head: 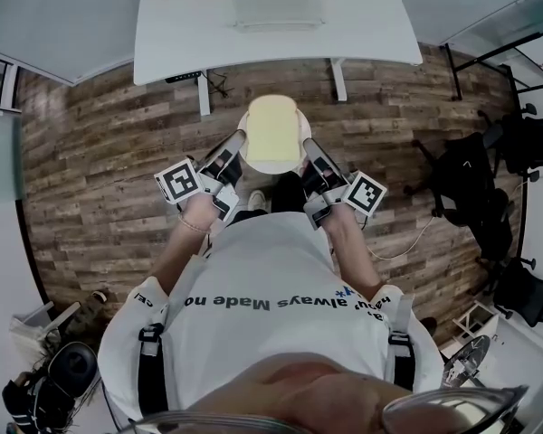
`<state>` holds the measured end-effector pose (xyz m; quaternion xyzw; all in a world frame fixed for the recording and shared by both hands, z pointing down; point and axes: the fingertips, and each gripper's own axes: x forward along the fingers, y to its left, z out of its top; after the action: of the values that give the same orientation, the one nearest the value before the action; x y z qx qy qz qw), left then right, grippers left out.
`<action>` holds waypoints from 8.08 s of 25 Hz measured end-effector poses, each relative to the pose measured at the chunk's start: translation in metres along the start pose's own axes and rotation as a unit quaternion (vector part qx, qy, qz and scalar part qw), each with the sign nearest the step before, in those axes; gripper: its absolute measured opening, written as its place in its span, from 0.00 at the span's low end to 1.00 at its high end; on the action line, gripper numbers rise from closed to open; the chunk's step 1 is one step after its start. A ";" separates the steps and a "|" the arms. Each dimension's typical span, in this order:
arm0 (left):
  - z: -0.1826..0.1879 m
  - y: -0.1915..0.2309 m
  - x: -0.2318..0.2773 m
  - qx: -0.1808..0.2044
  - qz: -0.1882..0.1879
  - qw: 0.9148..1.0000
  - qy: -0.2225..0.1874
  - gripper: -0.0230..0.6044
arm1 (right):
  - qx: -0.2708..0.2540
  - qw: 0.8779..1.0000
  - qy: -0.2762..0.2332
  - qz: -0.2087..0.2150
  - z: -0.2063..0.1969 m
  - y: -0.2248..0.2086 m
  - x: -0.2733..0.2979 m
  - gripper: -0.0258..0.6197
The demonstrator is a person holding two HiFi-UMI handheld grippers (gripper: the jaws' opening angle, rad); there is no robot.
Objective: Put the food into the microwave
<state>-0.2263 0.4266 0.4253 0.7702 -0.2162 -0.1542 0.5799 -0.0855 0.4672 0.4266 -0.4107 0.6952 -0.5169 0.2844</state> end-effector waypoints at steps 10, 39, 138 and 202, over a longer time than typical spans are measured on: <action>0.023 0.008 0.091 0.001 0.009 1.000 -0.007 0.07 | 0.004 1.000 0.010 0.004 0.086 -0.032 0.027 0.07; 0.059 0.023 0.264 0.001 0.042 0.997 -0.063 0.07 | 0.029 0.997 0.066 0.021 0.255 -0.095 0.078 0.07; 0.369 0.202 0.426 -0.008 0.115 0.992 -0.052 0.07 | 0.067 0.987 0.141 -0.040 0.390 -0.216 0.435 0.07; 0.445 0.351 0.490 -0.005 0.167 0.983 -0.076 0.07 | 0.162 0.983 0.026 -0.076 0.418 -0.351 0.552 0.07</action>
<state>-0.0767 -0.2747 0.6444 0.7066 -0.3845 -0.1138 0.5829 0.0781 -0.2580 0.6495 -0.3969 0.5761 -0.6535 0.2890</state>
